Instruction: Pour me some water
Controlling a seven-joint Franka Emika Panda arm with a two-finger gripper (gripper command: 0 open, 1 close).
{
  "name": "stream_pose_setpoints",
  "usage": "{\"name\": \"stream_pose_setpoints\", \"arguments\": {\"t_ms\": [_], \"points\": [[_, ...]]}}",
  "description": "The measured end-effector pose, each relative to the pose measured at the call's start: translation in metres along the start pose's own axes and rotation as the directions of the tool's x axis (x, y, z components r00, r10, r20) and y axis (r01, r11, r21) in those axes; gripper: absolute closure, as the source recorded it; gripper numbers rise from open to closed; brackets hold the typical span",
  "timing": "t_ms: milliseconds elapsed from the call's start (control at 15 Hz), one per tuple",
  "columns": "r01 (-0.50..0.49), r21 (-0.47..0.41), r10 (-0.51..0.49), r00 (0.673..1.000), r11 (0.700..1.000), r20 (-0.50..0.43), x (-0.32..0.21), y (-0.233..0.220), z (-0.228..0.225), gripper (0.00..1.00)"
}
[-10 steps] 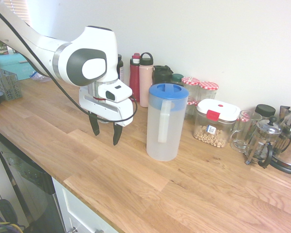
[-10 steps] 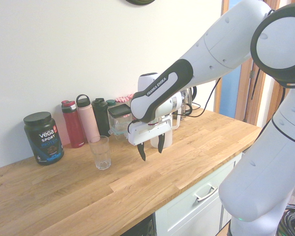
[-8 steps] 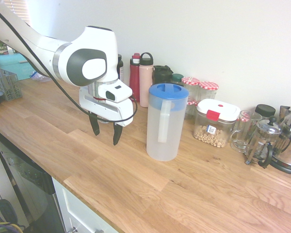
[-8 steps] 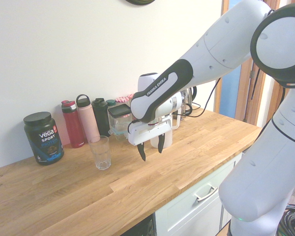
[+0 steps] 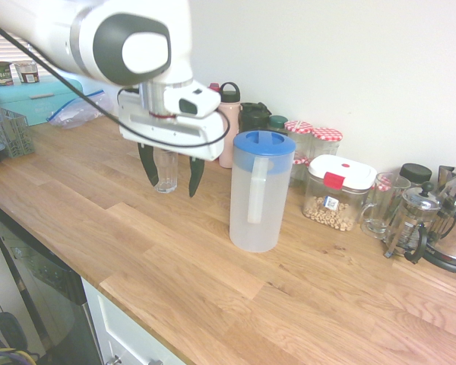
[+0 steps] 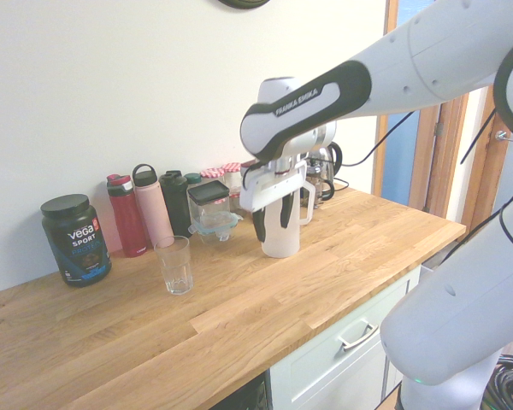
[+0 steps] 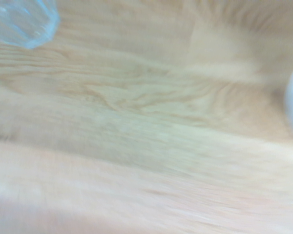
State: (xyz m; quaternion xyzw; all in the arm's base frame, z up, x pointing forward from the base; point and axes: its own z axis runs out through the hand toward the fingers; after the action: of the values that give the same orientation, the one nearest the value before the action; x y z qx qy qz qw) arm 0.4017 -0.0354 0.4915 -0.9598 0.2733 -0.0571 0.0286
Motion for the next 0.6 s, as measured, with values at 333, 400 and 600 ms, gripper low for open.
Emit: {"name": "stream_pose_setpoints", "arguments": {"t_ms": [333, 400, 600], "points": [[0.130, 0.034, -0.128, 0.990, 0.991, -0.063, 0.041, 0.064, -0.067, 0.00], [0.123, 0.036, -0.120, 0.990, 0.992, -0.073, 0.046, 0.075, -0.072, 0.00], [0.076, 0.038, -0.072, 0.992, 0.996, -0.100, 0.062, 0.111, -0.076, 0.00]]}}
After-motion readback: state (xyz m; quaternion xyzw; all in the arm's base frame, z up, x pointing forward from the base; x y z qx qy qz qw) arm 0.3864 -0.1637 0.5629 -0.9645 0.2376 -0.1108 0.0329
